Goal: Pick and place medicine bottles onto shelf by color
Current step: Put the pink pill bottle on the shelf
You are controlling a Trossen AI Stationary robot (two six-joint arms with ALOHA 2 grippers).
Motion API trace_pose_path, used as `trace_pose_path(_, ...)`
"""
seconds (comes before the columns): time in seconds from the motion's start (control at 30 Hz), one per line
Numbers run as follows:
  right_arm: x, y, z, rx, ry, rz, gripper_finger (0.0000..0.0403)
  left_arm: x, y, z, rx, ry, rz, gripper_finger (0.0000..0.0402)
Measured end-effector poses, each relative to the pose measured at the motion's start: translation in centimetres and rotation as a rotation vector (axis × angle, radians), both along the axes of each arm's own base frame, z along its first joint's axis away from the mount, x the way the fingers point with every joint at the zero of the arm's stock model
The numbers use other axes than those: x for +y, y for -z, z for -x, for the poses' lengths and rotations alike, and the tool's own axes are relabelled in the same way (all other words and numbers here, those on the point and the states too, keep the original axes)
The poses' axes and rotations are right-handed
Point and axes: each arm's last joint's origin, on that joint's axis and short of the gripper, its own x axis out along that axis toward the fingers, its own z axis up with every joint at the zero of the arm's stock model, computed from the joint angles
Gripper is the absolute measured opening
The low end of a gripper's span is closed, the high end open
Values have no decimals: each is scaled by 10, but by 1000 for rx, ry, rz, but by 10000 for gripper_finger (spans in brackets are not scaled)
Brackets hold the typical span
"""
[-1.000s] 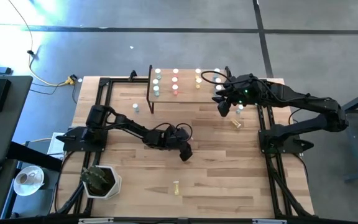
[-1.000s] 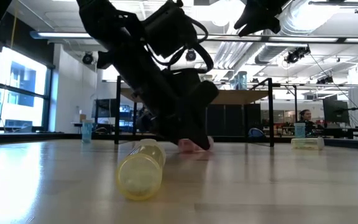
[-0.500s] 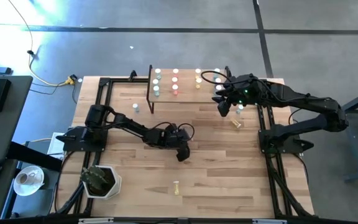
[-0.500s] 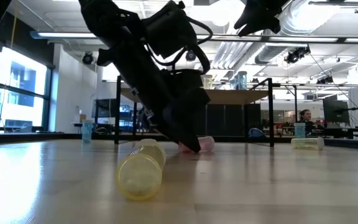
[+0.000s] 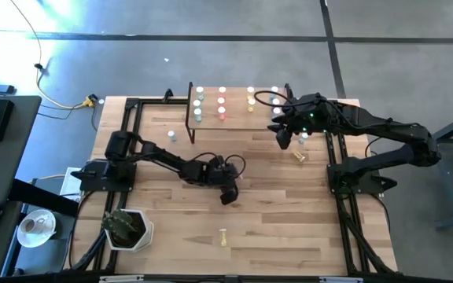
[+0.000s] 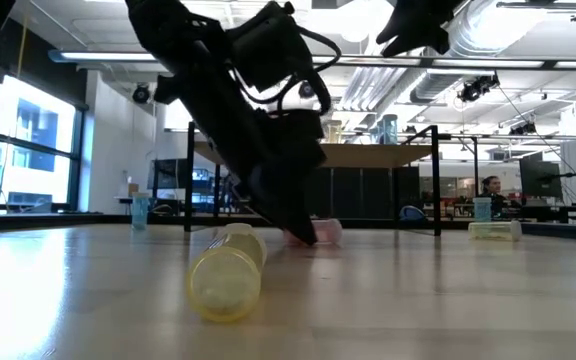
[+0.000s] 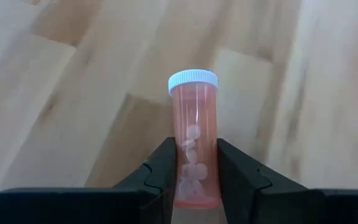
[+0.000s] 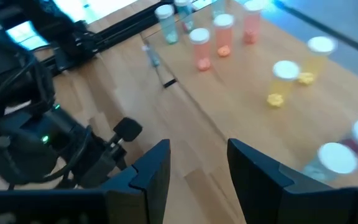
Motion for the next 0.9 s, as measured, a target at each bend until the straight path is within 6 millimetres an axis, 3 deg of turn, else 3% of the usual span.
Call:
trace_pose_path(0.47,3,0,-1,17,-174,51,154,12,-79,3,-223,165,-165,83)
trace_pose_path(0.7,7,0,-2,21,-207,73,186,23,-104,4,-350,196,-186,83)
trace_pose_path(0.9,23,-4,-8,-18,-382,146,197,33,-115,-2,-486,234,-154,83)
